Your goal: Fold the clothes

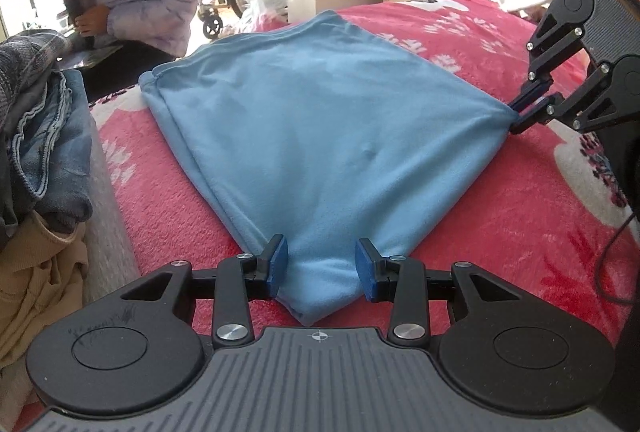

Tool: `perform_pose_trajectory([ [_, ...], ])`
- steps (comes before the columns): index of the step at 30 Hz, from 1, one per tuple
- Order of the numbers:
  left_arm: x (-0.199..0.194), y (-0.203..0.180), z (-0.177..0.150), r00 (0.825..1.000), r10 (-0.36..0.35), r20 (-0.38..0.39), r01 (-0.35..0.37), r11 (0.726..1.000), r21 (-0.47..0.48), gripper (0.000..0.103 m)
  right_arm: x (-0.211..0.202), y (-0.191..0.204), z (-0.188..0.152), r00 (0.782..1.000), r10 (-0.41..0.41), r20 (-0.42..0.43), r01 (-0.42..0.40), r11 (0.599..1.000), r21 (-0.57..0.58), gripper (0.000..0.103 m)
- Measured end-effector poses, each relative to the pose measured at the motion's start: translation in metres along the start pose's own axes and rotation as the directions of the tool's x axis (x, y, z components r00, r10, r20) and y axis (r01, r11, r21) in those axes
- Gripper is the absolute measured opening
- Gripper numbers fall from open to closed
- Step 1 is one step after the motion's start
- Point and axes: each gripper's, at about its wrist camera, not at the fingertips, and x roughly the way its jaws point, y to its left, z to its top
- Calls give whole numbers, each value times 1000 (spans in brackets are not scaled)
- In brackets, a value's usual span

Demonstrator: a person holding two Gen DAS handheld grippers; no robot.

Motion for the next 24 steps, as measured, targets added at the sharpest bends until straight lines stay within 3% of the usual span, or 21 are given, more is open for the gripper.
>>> perform_pose_trajectory([
  [7, 0, 1, -1, 1000, -4, 1, 4, 1000, 7, 37, -6, -18, -17, 997, -63, -52, 65, 997, 38, 0],
  [12, -1, 2, -1, 1000, -5, 2, 5, 1000, 6, 37, -17, -17, 1, 997, 59, 59, -65, 992, 107, 0],
  [14, -3, 3, 0, 1000, -8, 3, 8, 1000, -4, 37, -16, -22, 5, 993, 70, 96, -85, 983, 164, 0],
  [16, -8, 5, 2, 1000, -11, 14, 11, 1000, -27, 37, -16, -34, 6, 990, 53, 133, -85, 964, 253, 1],
  [19, -19, 8, 9, 998, -10, 63, 14, 998, -67, 37, -21, -54, 6, 947, 99, 304, -233, 865, 444, 1],
  [22, -12, 4, 16, 997, 16, 79, -9, 996, -88, 38, 4, -57, -1, 963, 97, 252, -218, 831, 512, 1],
  [24, -2, -1, 15, 998, 55, 36, -53, 997, -50, 38, 21, -58, -5, 971, 98, 217, -206, 806, 555, 0],
])
